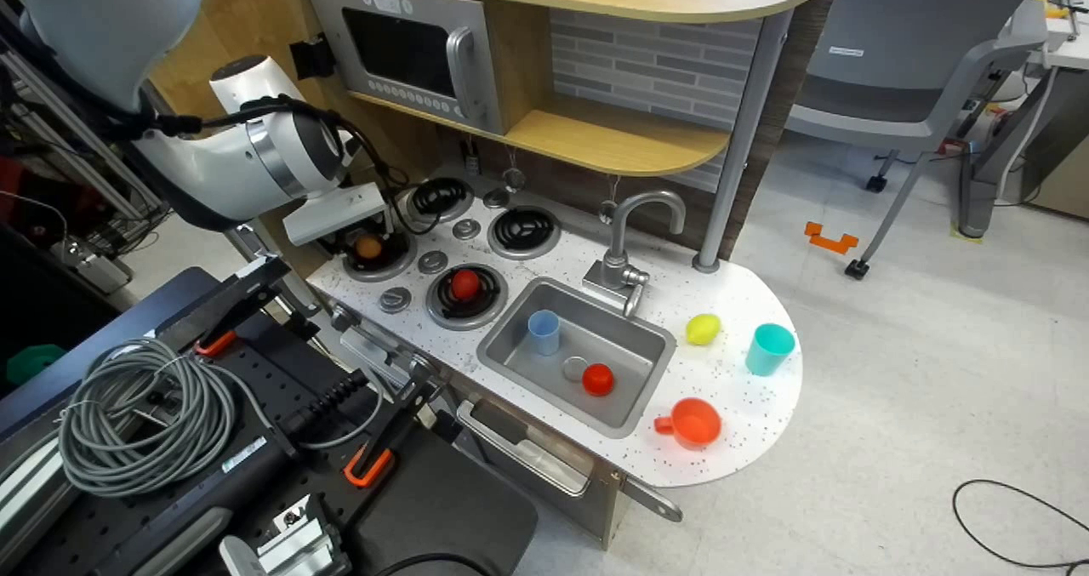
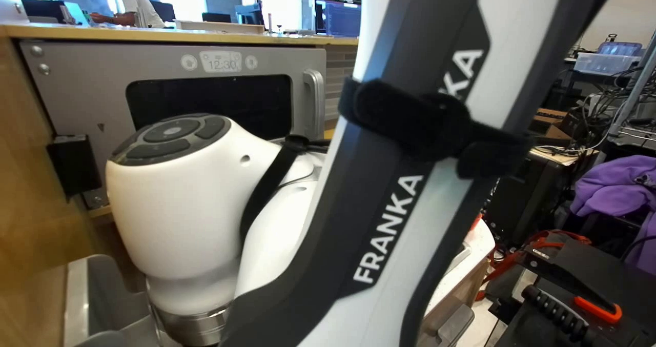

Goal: Pick up the light orange toy from the top of the stove and put it in the sink.

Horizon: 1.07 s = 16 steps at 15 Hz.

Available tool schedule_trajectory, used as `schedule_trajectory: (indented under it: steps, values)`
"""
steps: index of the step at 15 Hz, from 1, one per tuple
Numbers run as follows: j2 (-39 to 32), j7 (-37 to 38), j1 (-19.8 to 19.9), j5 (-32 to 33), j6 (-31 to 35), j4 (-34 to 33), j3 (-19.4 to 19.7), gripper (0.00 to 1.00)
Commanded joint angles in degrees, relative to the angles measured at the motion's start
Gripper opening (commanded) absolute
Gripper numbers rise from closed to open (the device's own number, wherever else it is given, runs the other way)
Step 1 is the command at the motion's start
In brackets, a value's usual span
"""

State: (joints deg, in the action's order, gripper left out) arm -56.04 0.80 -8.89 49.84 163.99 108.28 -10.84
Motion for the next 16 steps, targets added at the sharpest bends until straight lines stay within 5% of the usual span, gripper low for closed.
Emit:
schedule_trajectory:
  steps: [1, 10, 16]
  values:
    - [0.90, -3.84, -1.91, -4.34, 0.62, -0.59, 1.78, 0.20]
    - [8.43, -5.19, 0.37, -11.44, 1.54, 6.71, 3.94, 0.20]
    - [15.13, -3.15, 0.70, -20.63, -1.46, 11.58, 10.42, 0.20]
